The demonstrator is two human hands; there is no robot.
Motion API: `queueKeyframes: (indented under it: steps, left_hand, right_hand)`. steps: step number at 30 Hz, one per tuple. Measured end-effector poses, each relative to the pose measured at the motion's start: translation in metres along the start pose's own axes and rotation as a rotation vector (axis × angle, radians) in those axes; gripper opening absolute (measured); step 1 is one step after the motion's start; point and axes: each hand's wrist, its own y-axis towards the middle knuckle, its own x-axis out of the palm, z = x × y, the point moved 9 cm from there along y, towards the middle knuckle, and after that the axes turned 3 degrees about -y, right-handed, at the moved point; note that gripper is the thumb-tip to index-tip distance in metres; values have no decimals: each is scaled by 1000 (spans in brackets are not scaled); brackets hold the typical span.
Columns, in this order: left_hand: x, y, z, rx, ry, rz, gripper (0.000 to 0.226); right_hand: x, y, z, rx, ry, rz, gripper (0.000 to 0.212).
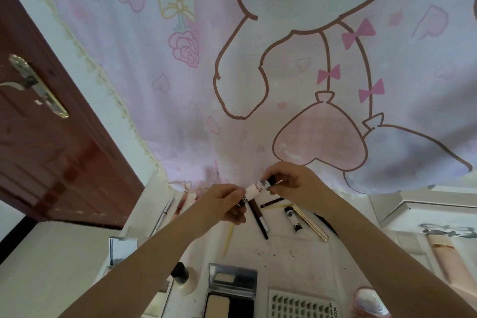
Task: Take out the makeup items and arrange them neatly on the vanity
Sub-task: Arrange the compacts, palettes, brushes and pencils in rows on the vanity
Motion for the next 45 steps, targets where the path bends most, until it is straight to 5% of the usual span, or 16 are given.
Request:
queueKeyframes:
  steps: [11,17,20,24,32,35,40,45]
  left_hand:
    - [-7,4,-23,-55,178,-184,17]
    - [-53,18,-53,-81,133,-18,21]
    - [-90,24,-72,-23,257,151,33]
    - [-113,32,-103,-79,236,343,17]
    - [-100,61,-143,-133,593,388,8]
    - [-102,64,-155,-223,617,401,27]
    - [-106,68,-163,-272,715,399,35]
    - [-103,71,-170,-298,747,360,20]
  right_hand:
    - [23,11,18,47,-26,-90,37]
    - [30,17,65,203,-155,-13,31]
    - [51,11,99,279,-282,-83,33]
    - [95,3,126,271,-454,-248,39]
    - [165,-7,166,244,-717,-494,61]
    - [176,-15,182,272,-742,-543,64]
    - [177,-15,187,261,-711,-538,63]
    - [178,-17,190,242,-670,-522,63]
